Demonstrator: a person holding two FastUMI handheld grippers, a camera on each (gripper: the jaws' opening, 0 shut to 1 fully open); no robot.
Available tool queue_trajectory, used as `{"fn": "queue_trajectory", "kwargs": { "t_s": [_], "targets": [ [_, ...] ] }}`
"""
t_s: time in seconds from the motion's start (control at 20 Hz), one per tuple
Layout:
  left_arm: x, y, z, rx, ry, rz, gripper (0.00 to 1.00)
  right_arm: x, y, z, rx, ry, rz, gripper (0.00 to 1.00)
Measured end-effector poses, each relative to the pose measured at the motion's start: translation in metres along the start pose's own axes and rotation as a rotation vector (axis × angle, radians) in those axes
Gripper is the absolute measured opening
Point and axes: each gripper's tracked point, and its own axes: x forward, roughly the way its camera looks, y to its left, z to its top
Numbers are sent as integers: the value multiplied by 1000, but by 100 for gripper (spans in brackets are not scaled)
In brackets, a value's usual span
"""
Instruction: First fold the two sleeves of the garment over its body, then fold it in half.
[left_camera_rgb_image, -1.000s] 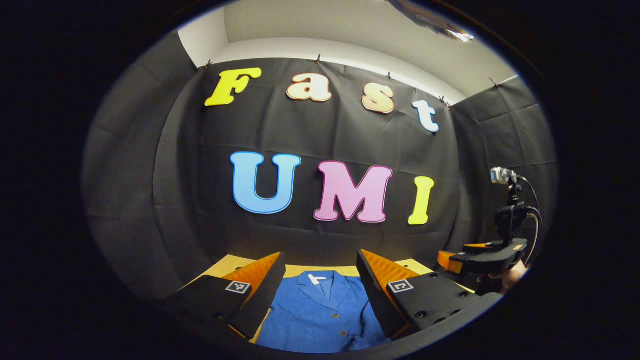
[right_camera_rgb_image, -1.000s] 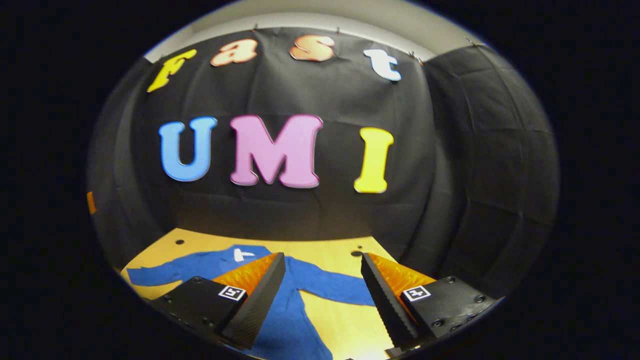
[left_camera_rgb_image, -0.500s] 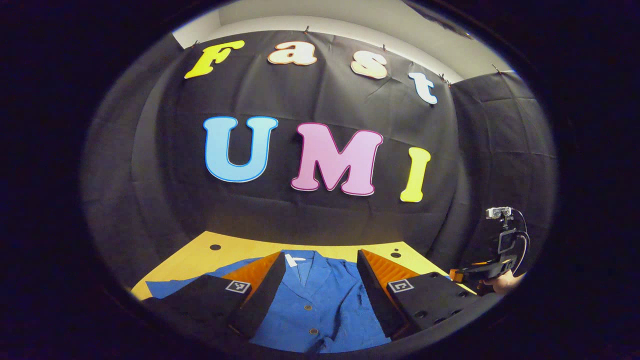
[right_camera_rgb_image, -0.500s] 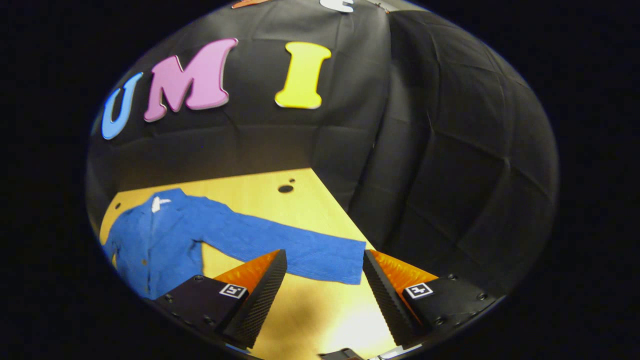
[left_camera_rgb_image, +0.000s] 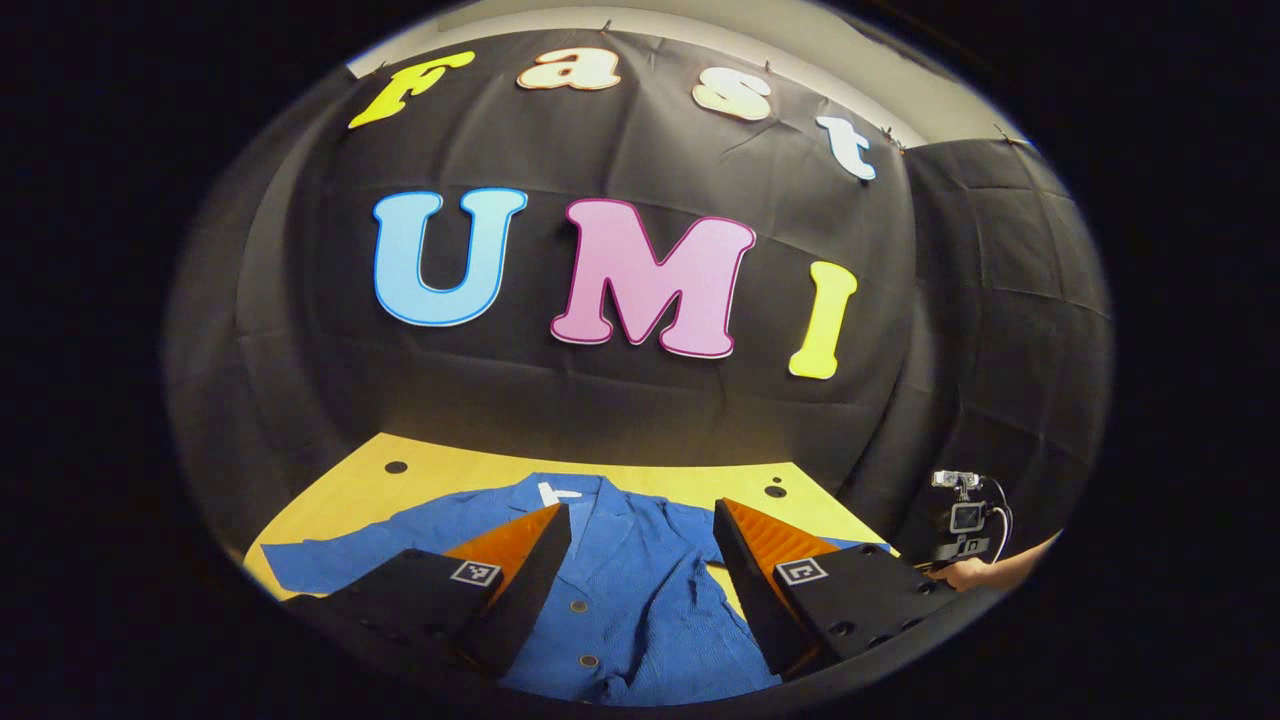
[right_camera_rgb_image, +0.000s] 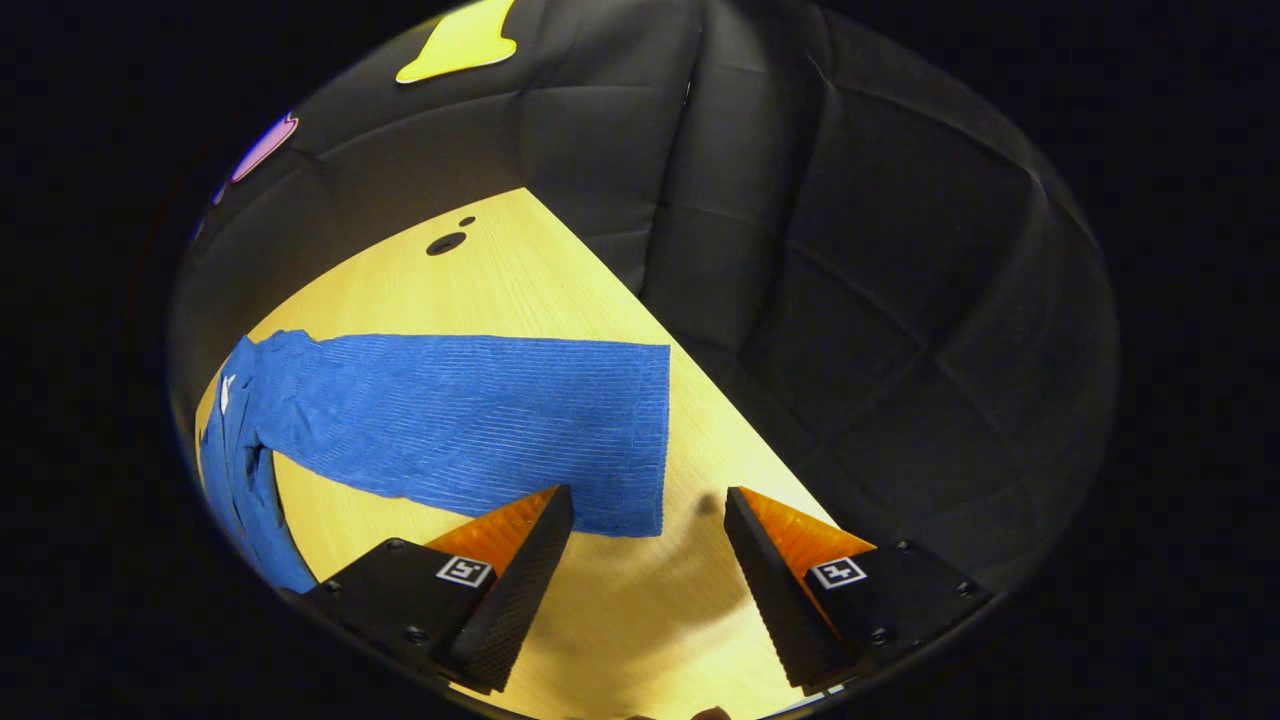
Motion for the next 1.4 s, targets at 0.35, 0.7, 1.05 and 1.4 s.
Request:
{"fn": "queue_trajectory", "kwargs": {
  "t_s": [0.35,0.7,1.05,1.4],
  "targets": [
    [8,-2,-2,-6,14,10,82,2,8,15,-32,-22,63,71],
    [2,1,-8,18,25,17,82,-2,47,24,11,-46,187,5],
    [-21,26,-6,-9,13,56,82,-97,142,96,-52,-279,364,5],
    [-62,75,-1,-50,-25,113,82,-155,304,78,-162,-282,581,5]
  ]
}}
